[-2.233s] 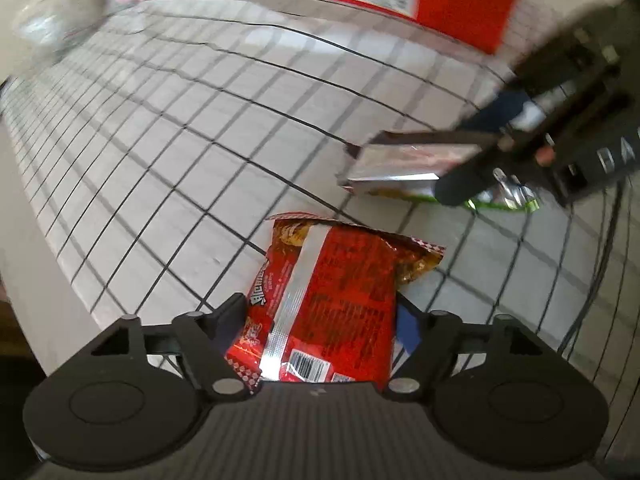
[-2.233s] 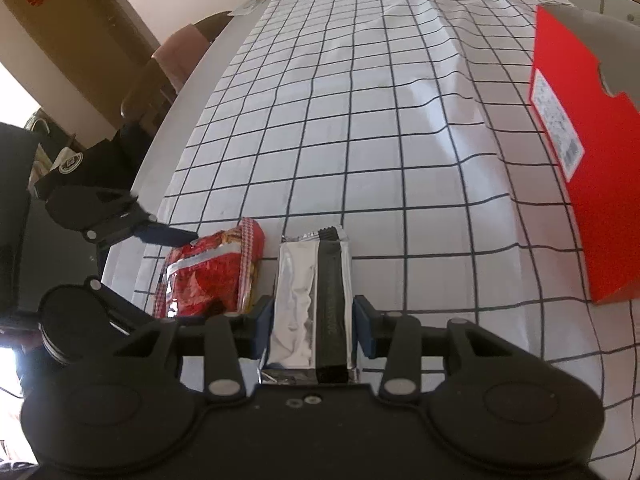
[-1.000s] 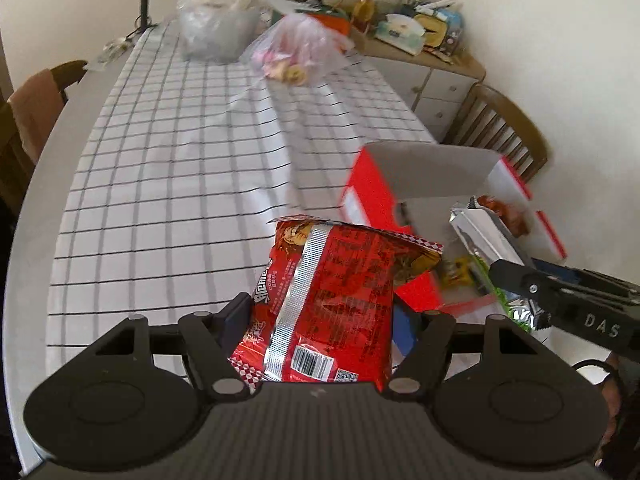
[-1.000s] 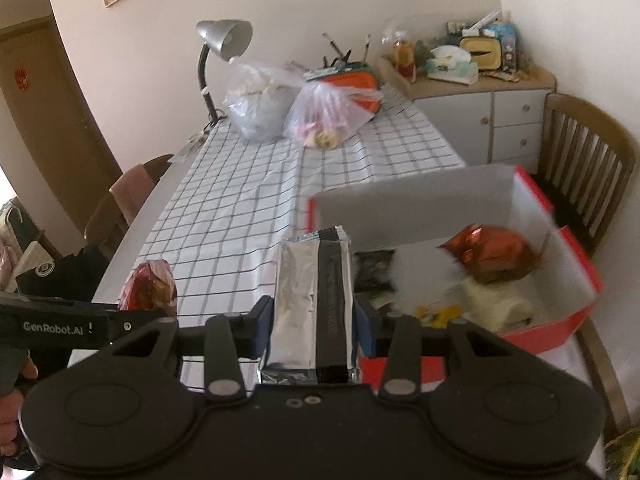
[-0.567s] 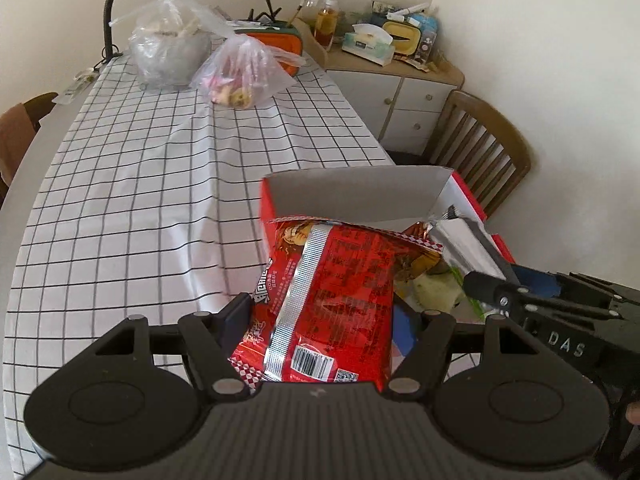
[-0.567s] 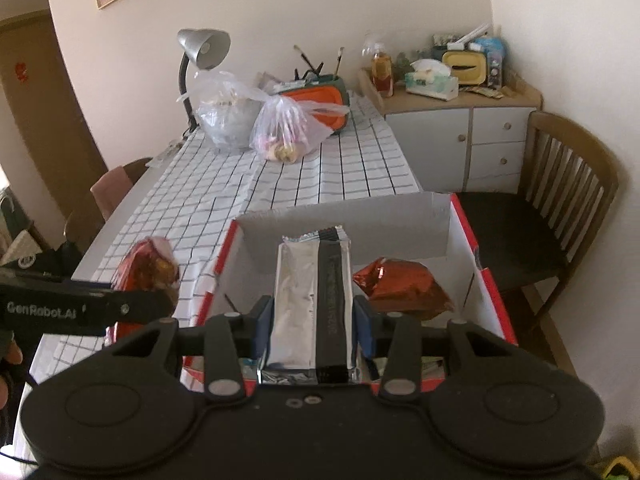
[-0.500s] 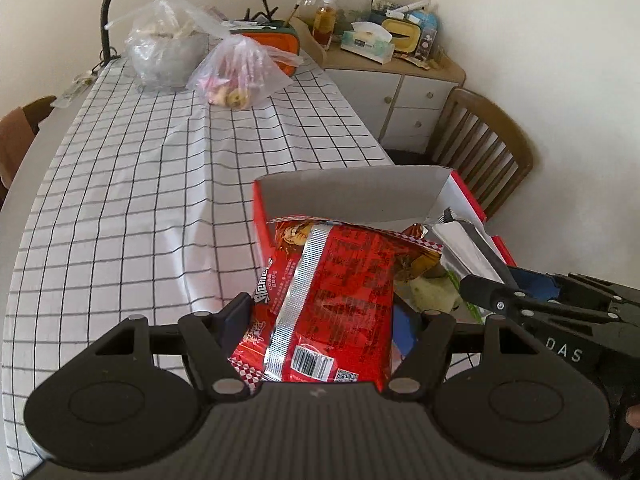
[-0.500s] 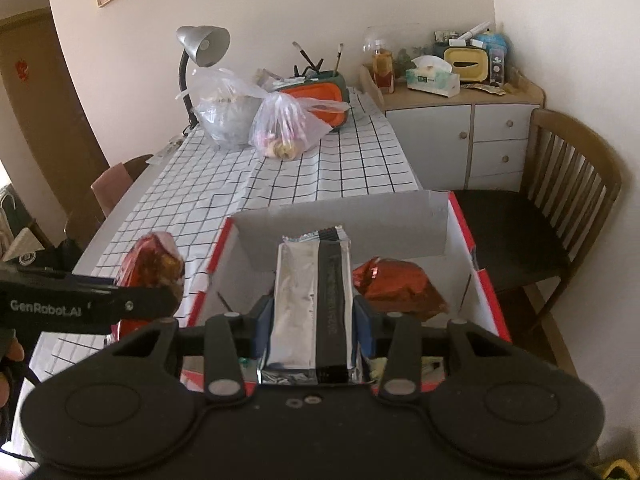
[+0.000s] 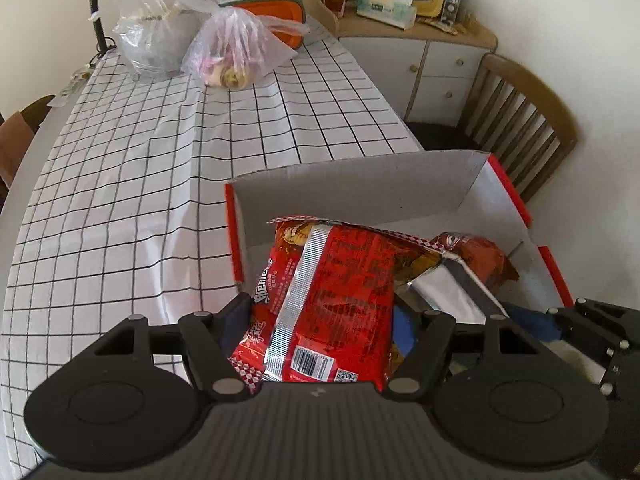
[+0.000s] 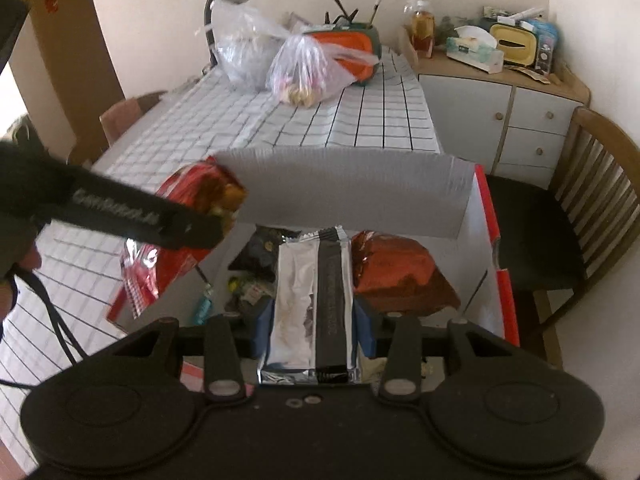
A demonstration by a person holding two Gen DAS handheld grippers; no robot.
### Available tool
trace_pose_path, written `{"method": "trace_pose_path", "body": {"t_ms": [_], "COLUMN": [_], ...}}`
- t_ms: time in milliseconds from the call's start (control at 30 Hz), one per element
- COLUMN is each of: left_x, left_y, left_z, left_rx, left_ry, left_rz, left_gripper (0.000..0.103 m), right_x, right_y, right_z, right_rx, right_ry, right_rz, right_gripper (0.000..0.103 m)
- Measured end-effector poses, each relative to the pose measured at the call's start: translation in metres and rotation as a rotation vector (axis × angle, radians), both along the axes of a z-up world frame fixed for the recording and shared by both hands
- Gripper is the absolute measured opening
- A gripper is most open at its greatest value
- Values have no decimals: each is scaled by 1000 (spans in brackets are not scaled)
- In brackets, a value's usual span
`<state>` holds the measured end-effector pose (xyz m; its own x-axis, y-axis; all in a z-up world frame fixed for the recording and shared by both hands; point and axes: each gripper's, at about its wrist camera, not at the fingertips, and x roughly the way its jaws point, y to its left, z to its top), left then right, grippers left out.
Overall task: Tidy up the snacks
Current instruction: 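Open both tools to drop the chip bag and bar into the box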
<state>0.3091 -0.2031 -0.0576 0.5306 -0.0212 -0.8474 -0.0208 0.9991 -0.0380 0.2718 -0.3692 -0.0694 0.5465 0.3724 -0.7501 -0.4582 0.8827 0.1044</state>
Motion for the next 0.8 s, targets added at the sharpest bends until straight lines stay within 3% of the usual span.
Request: {"method": "trace_pose_path", "body": {"t_ms": [333,567,800], "left_x": [31,35,23], "left_y": [-22,-27,-26], "left_z": [-24,-39,-37], "left_rx": [51,53,30], "left_ry": [70,116,91], "left_rz": [-28,-45,-48], "left_gripper": [69,68,69], "right_x": [21,26,21], "right_y": [0,-17,-27], "right_z": [-16,-19,-12], "right_rx": [-54,-21,26], "right_ry": [10,42,39], "right_rz": [-3,-20,-32], "right_gripper": [36,42,49]}}
